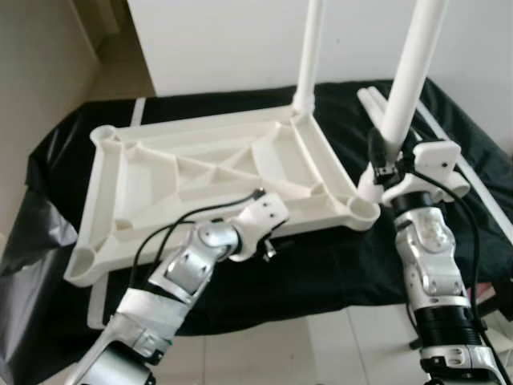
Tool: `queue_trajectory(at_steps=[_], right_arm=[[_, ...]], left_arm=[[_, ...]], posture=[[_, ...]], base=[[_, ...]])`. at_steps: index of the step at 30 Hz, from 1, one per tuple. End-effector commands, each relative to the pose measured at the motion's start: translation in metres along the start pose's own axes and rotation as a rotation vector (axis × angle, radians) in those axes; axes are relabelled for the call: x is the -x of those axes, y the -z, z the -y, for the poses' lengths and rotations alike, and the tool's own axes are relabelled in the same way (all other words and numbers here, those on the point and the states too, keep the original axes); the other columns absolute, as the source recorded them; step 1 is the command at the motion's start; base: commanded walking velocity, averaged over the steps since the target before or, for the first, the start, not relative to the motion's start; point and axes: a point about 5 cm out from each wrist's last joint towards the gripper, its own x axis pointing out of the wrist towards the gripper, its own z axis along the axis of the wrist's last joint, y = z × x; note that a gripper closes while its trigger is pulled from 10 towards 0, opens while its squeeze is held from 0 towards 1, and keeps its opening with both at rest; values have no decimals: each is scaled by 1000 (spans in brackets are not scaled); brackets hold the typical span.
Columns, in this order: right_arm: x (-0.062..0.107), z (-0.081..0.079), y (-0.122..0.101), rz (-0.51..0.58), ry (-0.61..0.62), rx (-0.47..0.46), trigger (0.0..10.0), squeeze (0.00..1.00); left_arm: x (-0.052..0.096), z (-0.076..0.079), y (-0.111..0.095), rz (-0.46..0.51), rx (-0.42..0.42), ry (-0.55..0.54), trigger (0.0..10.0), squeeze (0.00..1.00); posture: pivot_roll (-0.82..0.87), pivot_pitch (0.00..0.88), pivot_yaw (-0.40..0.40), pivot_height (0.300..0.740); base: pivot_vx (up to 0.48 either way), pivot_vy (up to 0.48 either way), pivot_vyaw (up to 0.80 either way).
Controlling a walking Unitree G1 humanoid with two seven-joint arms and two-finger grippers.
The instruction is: Building children table
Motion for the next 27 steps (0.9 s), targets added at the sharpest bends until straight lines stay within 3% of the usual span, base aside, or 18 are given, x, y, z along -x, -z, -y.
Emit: queue_trajectory(at_steps=[1,6,12,13,17,18,21,27], right_arm=[[3,-1,2,-16,-18,2,10000,0],[4,-2,3,-26,-28,4,10000,0],[2,-5,6,-40,-49,-5,10000,0],[2,-5,6,-40,-49,-5,10000,0],[2,-10,8,-48,-84,-21,10000,0],[2,-10,8,-48,-84,-21,10000,0],[3,-17,9,-52,-127,-34,10000,0],[3,-22,10,-58,-160,-44,10000,0]], left_arm=[[3,-4,7,-33,-24,-43,10000,0],[15,-1,17,-57,-61,30,10000,0],[47,-6,40,-104,-69,118,10000,0],[47,-6,40,-104,-69,118,10000,0],[73,-24,62,-206,-87,86,10000,0],[73,-24,62,-206,-87,86,10000,0],[88,-48,71,-277,-97,6,10000,0],[104,-74,76,-328,-103,-99,10000,0]], posture=[[-60,85,34,740],[-57,86,33,740],[-38,92,22,740],[-38,92,22,740],[-30,93,18,740],[-30,93,18,740],[-25,92,16,740],[-22,90,16,740]], base=[[0,0,0],[0,0,0],[0,0,0],[0,0,0],[0,0,0],[0,0,0],[0,0,0],[0,0,0]])
